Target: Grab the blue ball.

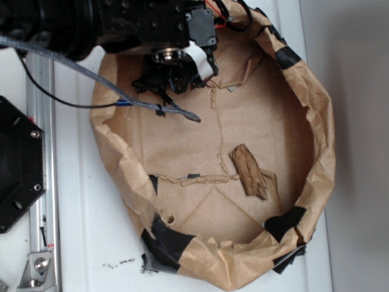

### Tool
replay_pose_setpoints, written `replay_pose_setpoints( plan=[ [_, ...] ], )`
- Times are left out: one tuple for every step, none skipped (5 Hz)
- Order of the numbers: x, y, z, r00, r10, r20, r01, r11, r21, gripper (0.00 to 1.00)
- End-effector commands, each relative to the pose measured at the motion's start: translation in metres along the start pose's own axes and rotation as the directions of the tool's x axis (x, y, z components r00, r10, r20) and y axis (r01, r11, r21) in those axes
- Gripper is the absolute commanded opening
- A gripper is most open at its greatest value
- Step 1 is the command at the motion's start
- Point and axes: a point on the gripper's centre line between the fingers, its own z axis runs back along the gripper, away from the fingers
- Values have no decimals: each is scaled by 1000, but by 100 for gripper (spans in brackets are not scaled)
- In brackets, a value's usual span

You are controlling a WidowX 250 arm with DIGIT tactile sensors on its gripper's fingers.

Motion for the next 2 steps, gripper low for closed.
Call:
replay_pose_setpoints(
  plan=[
    [49,-18,84,990,134,-37,-131,988,78,0],
    [59,-25,146,908,402,120,-414,906,91,7]
  ],
)
